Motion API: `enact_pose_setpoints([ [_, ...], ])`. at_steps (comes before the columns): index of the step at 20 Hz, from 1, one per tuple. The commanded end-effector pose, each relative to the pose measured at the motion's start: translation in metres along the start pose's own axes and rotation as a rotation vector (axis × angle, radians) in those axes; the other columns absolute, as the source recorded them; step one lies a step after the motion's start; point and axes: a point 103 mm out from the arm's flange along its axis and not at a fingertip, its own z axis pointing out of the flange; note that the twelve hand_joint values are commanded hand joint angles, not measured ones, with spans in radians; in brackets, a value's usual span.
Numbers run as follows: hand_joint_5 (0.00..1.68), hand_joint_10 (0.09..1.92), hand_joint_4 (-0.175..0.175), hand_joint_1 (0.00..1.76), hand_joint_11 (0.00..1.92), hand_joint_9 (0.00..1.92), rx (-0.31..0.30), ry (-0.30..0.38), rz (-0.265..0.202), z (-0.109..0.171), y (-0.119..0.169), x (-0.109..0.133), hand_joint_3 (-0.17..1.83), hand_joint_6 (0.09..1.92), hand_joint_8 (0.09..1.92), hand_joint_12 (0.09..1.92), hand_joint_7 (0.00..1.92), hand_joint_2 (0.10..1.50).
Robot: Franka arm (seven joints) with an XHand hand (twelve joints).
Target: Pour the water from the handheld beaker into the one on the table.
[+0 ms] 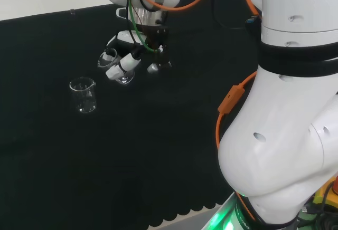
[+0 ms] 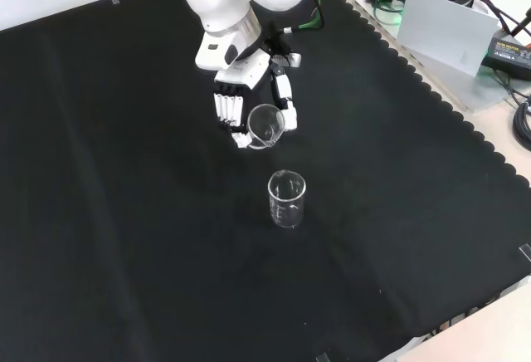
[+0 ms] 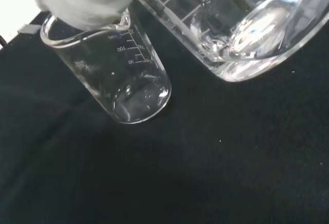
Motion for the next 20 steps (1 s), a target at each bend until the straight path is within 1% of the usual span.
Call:
enact_pose_setpoints([
  [1,1.23,0.70,-0.175,1.30,1.00,1.44,0.022,-0.047,-0.013,-0.001,0.004,0.010,-0.17,0.60,0.56,0.96,1.29,1.07],
  [5,1.24,0.70,-0.175,1.30,1.01,1.45,0.044,-0.070,-0.012,-0.002,0.009,0.015,-0.17,0.59,0.56,0.96,1.30,1.07],
  [10,1.24,0.70,-0.175,1.30,1.01,1.45,0.064,-0.127,-0.021,-0.003,0.015,0.021,-0.17,0.59,0.56,0.96,1.30,1.07],
  [15,1.24,0.70,-0.175,1.30,1.01,1.45,0.097,-0.178,-0.011,-0.004,0.022,0.024,-0.17,0.59,0.55,0.96,1.30,1.07],
  [20,1.25,0.71,-0.175,1.30,1.04,1.45,0.113,-0.200,0.013,-0.002,0.026,0.027,-0.17,0.56,0.53,0.93,1.31,1.07],
])
